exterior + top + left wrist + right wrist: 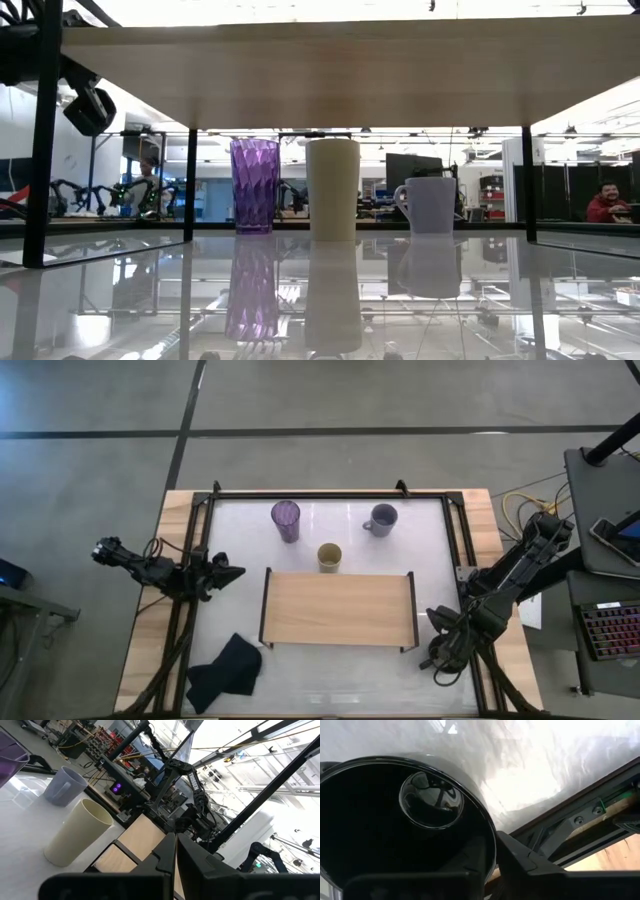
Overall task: Stack small to large cups/mugs on shelf
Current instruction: Put the black mug on the shelf
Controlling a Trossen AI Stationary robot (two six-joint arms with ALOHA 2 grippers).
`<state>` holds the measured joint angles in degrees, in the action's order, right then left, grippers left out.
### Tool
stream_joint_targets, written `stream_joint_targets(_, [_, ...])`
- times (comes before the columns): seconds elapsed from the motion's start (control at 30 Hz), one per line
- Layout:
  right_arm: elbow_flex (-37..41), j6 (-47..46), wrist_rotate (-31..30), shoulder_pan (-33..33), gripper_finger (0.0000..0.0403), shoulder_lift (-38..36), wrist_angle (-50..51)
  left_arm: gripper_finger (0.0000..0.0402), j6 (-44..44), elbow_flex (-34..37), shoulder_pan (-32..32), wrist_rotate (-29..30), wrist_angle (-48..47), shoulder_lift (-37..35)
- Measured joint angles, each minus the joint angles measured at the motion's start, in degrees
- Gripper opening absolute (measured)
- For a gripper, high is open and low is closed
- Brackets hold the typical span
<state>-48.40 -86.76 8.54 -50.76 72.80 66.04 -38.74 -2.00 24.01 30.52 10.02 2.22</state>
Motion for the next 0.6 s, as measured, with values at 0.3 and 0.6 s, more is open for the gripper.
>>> stream_joint_targets(0.3, [0.01,1.77,-0.17,0.00,0.0020,-0.15,-0.67,0.0000,-0.01,0.00,0.02,0.04,0.08,0.00])
stream_joint_targets(0.6, [-6.46,6.43,-0.20,0.04,0.0018,-1.47,5.97,0.0000,-0.03,0.00,0.02,0.25,0.37,0.00])
